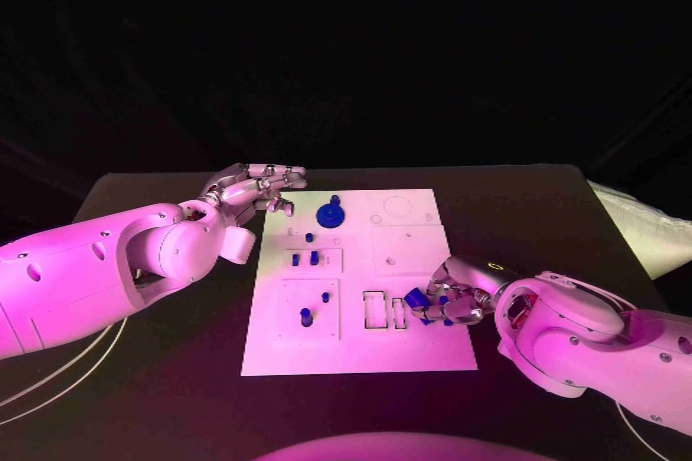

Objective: Assemble the parts on the task board

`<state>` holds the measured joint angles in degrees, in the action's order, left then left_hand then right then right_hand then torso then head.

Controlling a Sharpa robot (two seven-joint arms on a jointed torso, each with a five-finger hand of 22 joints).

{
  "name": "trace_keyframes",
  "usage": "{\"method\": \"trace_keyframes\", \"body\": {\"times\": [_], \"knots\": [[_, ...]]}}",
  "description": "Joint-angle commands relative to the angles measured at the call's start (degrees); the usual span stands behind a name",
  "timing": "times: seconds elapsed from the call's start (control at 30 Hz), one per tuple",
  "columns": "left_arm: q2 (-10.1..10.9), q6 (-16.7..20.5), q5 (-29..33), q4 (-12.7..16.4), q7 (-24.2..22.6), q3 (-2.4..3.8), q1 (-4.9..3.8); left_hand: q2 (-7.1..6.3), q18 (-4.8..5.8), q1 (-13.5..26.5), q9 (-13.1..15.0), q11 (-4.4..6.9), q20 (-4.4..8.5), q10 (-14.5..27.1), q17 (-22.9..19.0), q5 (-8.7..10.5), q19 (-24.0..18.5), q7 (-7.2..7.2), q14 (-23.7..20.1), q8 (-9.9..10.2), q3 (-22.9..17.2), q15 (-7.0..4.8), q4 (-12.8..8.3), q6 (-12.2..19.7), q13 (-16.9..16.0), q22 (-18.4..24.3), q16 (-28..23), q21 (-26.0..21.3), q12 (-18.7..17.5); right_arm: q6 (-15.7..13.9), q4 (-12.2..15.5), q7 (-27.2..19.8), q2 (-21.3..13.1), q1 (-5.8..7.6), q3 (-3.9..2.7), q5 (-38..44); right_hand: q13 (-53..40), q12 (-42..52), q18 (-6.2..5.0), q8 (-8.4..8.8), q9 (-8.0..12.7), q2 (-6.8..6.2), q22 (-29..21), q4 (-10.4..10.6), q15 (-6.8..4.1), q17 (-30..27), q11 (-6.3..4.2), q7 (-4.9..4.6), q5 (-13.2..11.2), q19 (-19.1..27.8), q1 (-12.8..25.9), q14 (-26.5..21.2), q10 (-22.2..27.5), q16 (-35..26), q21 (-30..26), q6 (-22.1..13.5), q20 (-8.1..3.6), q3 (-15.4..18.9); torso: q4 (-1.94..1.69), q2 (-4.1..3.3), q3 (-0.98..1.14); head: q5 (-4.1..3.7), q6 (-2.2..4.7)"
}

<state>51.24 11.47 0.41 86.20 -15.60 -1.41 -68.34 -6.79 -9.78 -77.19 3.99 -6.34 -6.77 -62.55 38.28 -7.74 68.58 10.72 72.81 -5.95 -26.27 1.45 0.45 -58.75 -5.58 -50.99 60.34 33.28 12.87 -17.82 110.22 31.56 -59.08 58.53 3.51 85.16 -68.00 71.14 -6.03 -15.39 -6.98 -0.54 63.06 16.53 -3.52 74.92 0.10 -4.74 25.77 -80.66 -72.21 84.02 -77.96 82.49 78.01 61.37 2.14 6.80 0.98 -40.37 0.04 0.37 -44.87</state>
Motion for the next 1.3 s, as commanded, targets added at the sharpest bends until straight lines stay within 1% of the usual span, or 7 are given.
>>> {"method": "trace_keyframes", "body": {"times": [0.03,0.3,0.53,0.77,1.07,1.17,1.3], "knots": [[0.0,-1.1,-0.2,0.1,-0.2,0.03,-0.01,0.42,-0.68,-0.2,0.0,0.01,-0.18,0.3,-0.1,-0.36,0.4,-0.03,-0.4,-0.3,0.0,-0.17,-0.3,0.4,-0.1,0.1,-0.2,-0.3,0.3,-6.3,1.5,-1.6,-0.1,0.04,-0.1,-3.5,-0.4,0.3,1.09,-0.25,-0.5,1.41,0.3,0.1,-0.43,3.1,0.0,0.1,1.0,-0.5,0.1,3.9,-0.4,0.2,0.3,0.4,-0.06,0.2,-0.01,0.02,0.01,-0.03,0.08],[-0.1,-1.2,-0.2,0.1,-0.1,0.02,0.0,0.45,-0.68,-0.2,0.0,0.01,-0.18,0.3,-0.1,-0.37,0.4,-0.03,-0.4,-0.3,0.0,-0.17,-0.3,0.4,-0.1,0.1,-0.2,-0.3,0.3,-7.0,2.4,-2.2,1.0,0.13,-0.17,-7.4,-0.5,0.2,1.09,-0.31,-0.8,2.15,0.3,0.2,-0.5,3.0,-0.08,0.21,1.7,-0.5,0.8,3.9,-0.5,0.1,0.3,0.6,-0.15,0.5,-0.09,-0.05,-0.04,0.13,0.12],[0.0,-1.3,-0.2,0.1,-0.1,0.02,0.0,0.45,-0.68,-0.2,0.0,0.01,-0.18,0.3,-0.1,-0.37,0.4,-0.03,-0.4,-0.3,0.0,-0.17,-0.3,0.4,-0.1,0.1,-0.2,-0.3,0.3,-4.3,1.5,-1.8,2.8,0.1,-0.16,-9.0,-0.6,0.2,1.11,-0.52,-1.1,2.4,0.4,0.2,-0.59,3.1,-0.2,0.36,1.6,-0.6,1.4,3.9,-0.6,0.2,0.4,0.9,-0.2,0.9,0.02,-0.03,-0.08,0.27,0.09],[0.0,-1.3,-0.2,0.2,0.0,0.02,0.0,0.45,-0.68,-0.2,0.0,0.01,-0.18,0.3,-0.1,-0.37,0.4,-0.03,-0.4,-0.3,0.0,-0.17,-0.3,0.4,-0.1,0.1,-0.2,-0.3,0.3,-2.5,0.2,-0.3,5.1,-0.14,-0.15,-9.4,-0.6,-0.1,1.11,-0.8,-1.7,2.58,0.4,0.2,-0.76,3.1,-0.4,0.6,0.8,-0.6,3.0,3.9,-0.6,0.2,0.4,1.3,-0.33,2.0,-0.18,-0.07,-0.05,0.47,-0.07],[-0.2,-1.2,-0.2,0.2,0.0,0.02,0.0,0.47,-0.69,-0.3,0.0,0.0,-0.17,0.4,-0.1,-0.38,0.4,-0.02,-0.4,-0.3,0.0,-0.18,-0.4,0.5,-0.1,0.1,-0.2,-0.4,0.3,-2.8,-0.5,0.6,6.3,-0.21,-0.15,-8.5,-0.5,-0.7,1.09,-1.0,-2.5,2.62,0.3,0.1,-0.86,2.8,-0.51,0.74,-1.1,-0.5,4.4,3.8,-0.5,0.0,0.3,1.3,-0.43,3.4,-0.02,-0.05,-0.05,0.78,-0.09],[-0.2,-1.1,-0.2,0.2,-0.1,0.02,0.0,0.6,-0.7,-0.6,0.0,0.03,-0.15,0.5,-0.2,-0.42,0.5,-0.04,-0.4,-0.4,-0.2,-0.21,-0.6,0.5,-0.1,0.1,-0.1,-0.4,0.4,-2.3,-0.8,0.9,6.5,-0.21,-0.15,-7.8,-0.1,-1.4,1.08,-1.02,-2.9,2.7,0.2,0.2,-0.82,2.5,-0.44,0.68,-3.2,-0.4,5.9,3.7,-0.1,-0.2,0.2,1.1,-0.42,4.5,0.01,-0.01,-0.02,0.77,-0.08],[-0.3,-1.0,-0.2,0.2,-0.2,0.02,0.0,0.67,-0.7,-0.7,0.0,0.04,-0.14,0.5,-0.2,-0.44,0.5,-0.04,-0.4,-0.4,-0.3,-0.22,-0.7,0.5,-0.1,0.2,-0.1,-0.4,0.5,-1.8,-0.9,1.1,6.7,-0.21,-0.15,-6.7,1.0,-2.9,0.99,-1.19,-3.6,2.32,-0.3,0.2,-0.73,1.9,-0.33,0.6,-11.1,-0.2,9.3,3.6,0.7,-0.7,-0.1,0.7,-0.39,7.1,0.01,-0.01,0.0,0.75,-0.08]]}}
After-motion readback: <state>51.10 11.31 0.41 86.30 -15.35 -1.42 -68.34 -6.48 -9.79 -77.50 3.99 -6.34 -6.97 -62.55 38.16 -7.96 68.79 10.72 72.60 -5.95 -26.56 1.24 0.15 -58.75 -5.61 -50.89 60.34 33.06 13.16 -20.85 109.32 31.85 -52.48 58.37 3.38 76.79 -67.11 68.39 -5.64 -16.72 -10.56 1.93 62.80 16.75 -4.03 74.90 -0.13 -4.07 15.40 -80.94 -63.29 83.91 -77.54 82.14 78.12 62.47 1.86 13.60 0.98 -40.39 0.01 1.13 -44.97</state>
